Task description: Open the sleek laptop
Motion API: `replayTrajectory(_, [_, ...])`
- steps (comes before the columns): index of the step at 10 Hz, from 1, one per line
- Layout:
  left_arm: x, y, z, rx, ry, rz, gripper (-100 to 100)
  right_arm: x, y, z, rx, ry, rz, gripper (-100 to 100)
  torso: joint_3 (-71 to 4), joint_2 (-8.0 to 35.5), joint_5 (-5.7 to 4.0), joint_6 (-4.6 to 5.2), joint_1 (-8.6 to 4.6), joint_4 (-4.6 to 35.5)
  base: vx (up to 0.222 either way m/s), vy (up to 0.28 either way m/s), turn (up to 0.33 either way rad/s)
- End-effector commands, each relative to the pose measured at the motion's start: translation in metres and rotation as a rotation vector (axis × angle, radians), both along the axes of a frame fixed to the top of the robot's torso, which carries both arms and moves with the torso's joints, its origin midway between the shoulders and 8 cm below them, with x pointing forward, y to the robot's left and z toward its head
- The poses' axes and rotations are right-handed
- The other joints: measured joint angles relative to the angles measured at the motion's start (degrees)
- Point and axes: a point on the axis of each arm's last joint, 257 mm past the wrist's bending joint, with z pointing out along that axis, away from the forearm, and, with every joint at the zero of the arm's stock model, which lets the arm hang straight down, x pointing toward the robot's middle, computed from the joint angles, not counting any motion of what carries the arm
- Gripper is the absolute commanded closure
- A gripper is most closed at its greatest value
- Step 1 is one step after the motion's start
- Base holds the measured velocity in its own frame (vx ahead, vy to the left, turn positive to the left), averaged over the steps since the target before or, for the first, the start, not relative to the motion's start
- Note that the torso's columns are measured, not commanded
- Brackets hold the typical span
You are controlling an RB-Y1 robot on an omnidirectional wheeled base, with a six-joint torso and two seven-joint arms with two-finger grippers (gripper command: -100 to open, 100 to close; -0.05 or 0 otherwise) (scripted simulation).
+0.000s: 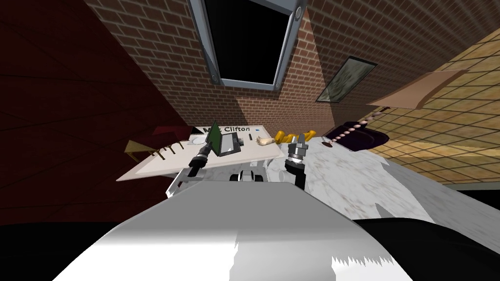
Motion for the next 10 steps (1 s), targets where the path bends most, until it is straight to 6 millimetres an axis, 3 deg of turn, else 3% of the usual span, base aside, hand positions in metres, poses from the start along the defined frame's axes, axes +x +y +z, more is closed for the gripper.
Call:
replayTrajectory(1, [0.006, 0.000, -0.013, 0.101, 0.020, -0.012, 100, 0.000, 0.000, 0.000, 0.000, 0.000, 0.000, 0, -0.10, -0.18, 0.02, 0.06, 0.01, -0.05, 0.009, -0.098, 0.028])
replayTrajectory(7, [0.017, 0.002, -0.038, 0.302, 0.063, -0.036, 100, 0.000, 0.000, 0.000, 0.000, 0.000, 0.000, 0, -0.18, -0.38, 0.45, 0.04, 0.52, -0.37, 0.006, -0.098, 0.015])
replayTrajectory(8, [0.018, 0.006, -0.026, 0.295, 0.041, -0.031, 100, 0.000, 0.000, 0.000, 0.000, 0.000, 0.000, 0, -0.17, -0.36, 0.49, -0.12, 0.71, -0.37, 0.005, -0.037, 0.006])
replayTrajectory(10, [0.021, -0.004, -0.042, 0.379, 0.052, -0.041, 100, 0.000, 0.000, 0.000, 0.000, 0.000, 0.000, 0, -0.02, -0.08, 0.37, -0.33, 0.79, -0.19, 0.025, -0.022, 0.107])
